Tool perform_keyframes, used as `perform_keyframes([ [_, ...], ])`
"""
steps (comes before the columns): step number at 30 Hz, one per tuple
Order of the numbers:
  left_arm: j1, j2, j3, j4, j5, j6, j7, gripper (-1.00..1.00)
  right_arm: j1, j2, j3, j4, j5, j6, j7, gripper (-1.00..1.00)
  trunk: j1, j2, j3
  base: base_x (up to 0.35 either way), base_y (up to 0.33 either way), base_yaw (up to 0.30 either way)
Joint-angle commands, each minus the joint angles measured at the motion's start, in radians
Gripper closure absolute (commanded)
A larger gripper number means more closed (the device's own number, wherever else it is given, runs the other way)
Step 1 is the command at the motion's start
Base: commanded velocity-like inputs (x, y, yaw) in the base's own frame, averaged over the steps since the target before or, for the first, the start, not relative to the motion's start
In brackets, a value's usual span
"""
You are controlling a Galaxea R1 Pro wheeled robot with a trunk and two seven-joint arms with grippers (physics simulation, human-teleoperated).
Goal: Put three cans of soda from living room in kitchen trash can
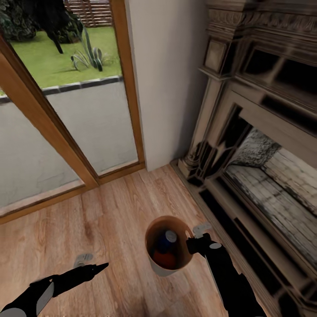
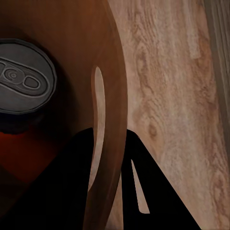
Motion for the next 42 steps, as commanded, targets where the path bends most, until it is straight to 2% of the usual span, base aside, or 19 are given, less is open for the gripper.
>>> perform_keyframes([
  [1,0.000,0.000,0.000,0.000,0.000,0.000,0.001,-1.00,0.000,0.000,0.000,0.000,-0.016,0.002,0.003,1.00,0.000,0.000,0.000,0.000,0.000,0.294],
  [10,0.000,0.000,-0.001,0.002,0.002,0.000,0.040,-1.00,0.000,0.000,0.002,0.000,-0.016,0.001,0.003,1.00,0.000,0.000,0.000,0.000,0.000,0.294],
  [42,0.000,-0.005,-0.001,0.003,0.001,-0.003,0.043,-1.00,0.000,0.001,0.002,0.001,-0.008,0.001,0.000,1.00,0.000,0.000,0.000,0.000,0.000,0.294],
])
